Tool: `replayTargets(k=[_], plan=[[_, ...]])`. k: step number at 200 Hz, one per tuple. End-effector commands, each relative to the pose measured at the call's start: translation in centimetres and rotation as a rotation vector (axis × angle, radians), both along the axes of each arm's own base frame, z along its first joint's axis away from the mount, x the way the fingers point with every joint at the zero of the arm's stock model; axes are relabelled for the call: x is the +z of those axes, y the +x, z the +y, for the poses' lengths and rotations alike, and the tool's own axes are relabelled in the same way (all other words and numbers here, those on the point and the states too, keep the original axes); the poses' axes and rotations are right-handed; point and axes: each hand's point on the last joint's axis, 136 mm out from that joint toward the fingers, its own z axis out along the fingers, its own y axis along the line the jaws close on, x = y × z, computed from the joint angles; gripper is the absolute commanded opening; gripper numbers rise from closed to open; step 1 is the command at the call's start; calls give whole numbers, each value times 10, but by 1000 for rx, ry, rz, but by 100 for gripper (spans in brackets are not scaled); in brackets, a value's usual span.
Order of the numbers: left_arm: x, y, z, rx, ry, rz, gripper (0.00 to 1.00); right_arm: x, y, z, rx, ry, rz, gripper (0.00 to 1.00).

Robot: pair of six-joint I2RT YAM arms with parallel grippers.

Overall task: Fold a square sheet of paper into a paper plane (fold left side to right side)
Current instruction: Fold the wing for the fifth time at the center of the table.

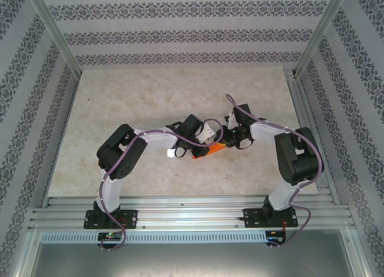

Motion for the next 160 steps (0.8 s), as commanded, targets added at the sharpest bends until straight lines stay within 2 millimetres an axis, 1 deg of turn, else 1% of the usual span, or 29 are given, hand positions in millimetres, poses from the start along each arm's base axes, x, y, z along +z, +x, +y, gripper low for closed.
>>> replayTargets(k=[1,47,79,102,117,140,160], plan=[[-28,-9,16,9,64,54,12,-7,0,5,-14,2,13,23],[-27,-9,15,7,57,56,12,-24,-11,-6,-5,-77,51,23],[-28,-11,16,5,56,61,12,-35,-15,-9,-7,-92,64,22],[-25,-13,16,6,45,61,13,-47,-19,-11,-6,-101,89,22],[-21,-15,15,4,31,62,14,-51,-21,-12,-5,-106,96,21],[-8,-18,13,4,-17,69,20,-52,-23,-13,3,-112,97,21],[18,-17,13,25,-103,69,24,-53,-24,-13,13,-121,94,21]])
